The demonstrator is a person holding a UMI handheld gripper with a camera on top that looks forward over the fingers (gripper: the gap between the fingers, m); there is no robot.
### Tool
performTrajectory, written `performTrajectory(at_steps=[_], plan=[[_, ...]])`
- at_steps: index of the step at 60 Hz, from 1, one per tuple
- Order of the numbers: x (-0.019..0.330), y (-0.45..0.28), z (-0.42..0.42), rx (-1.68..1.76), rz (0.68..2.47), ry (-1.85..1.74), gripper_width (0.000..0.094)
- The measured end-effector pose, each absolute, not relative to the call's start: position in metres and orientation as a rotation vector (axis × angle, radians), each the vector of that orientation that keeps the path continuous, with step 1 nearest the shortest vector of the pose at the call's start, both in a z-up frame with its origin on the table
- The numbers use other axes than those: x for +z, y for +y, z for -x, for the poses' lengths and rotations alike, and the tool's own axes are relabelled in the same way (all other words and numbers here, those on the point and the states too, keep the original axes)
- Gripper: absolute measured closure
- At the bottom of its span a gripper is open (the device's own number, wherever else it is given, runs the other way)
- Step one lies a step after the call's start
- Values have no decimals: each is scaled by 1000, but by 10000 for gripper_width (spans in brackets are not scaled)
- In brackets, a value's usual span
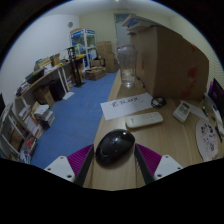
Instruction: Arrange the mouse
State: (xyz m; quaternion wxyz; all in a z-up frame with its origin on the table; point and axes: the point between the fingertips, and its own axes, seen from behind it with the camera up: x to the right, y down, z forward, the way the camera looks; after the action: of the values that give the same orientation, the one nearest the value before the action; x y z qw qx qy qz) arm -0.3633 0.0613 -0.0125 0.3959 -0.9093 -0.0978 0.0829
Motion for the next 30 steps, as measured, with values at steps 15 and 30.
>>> performTrajectory(at_steps=[15,30], plan=[[-15,86,373,118,2275,-216,120],[-15,82,366,191,2274,-198,460]])
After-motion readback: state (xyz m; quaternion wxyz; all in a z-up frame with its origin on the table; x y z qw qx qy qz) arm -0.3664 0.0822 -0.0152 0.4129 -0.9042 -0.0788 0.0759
